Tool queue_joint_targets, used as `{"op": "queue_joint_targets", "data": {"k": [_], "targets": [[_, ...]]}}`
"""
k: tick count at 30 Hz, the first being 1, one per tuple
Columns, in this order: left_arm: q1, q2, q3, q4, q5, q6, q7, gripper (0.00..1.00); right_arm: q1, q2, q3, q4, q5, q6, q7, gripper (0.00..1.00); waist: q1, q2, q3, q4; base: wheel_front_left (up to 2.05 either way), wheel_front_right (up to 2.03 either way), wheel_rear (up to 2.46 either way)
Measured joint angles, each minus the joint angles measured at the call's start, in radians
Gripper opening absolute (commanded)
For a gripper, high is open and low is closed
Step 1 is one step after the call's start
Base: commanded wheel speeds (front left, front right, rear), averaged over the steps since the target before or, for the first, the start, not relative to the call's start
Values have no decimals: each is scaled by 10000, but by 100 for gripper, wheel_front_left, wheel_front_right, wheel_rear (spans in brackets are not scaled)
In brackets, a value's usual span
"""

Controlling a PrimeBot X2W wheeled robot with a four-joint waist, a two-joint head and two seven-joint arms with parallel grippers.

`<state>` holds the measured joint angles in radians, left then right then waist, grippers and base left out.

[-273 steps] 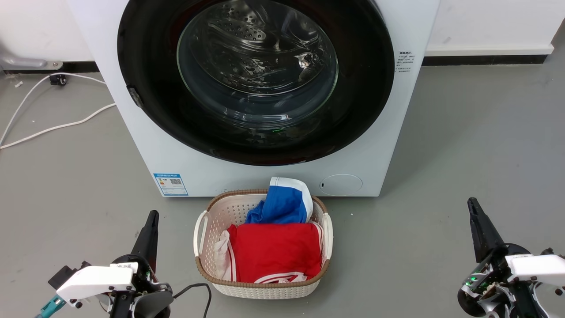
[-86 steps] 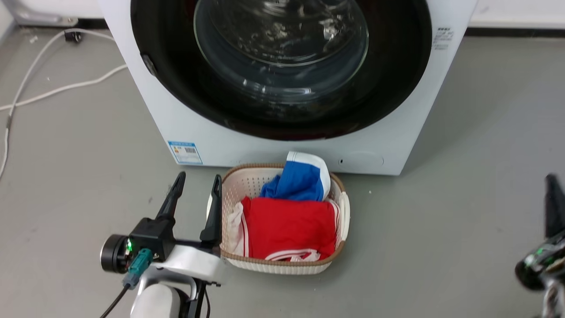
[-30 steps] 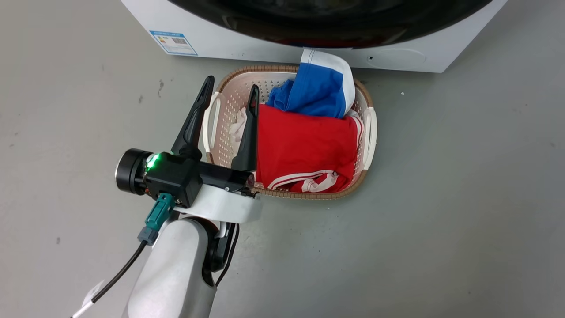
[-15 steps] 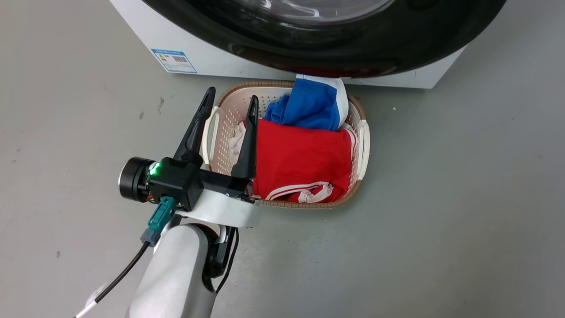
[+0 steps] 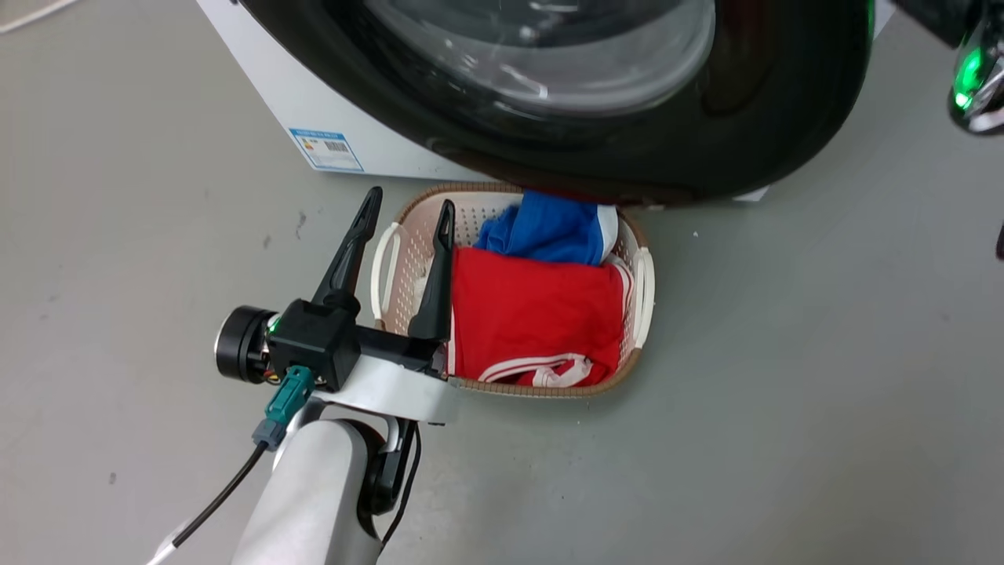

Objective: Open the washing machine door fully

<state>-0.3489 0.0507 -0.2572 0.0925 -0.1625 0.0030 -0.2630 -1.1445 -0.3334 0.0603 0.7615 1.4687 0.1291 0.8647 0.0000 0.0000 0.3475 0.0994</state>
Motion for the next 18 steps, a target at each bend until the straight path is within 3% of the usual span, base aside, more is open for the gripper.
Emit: {"op": "queue_joint_targets", "data": {"k": [18], "targets": [[1197, 0, 123, 460, 0, -267, 0, 100, 4137, 558, 17, -2917, 474, 4, 1555, 0, -1, 0, -1847, 256, 0, 0, 0]]}}
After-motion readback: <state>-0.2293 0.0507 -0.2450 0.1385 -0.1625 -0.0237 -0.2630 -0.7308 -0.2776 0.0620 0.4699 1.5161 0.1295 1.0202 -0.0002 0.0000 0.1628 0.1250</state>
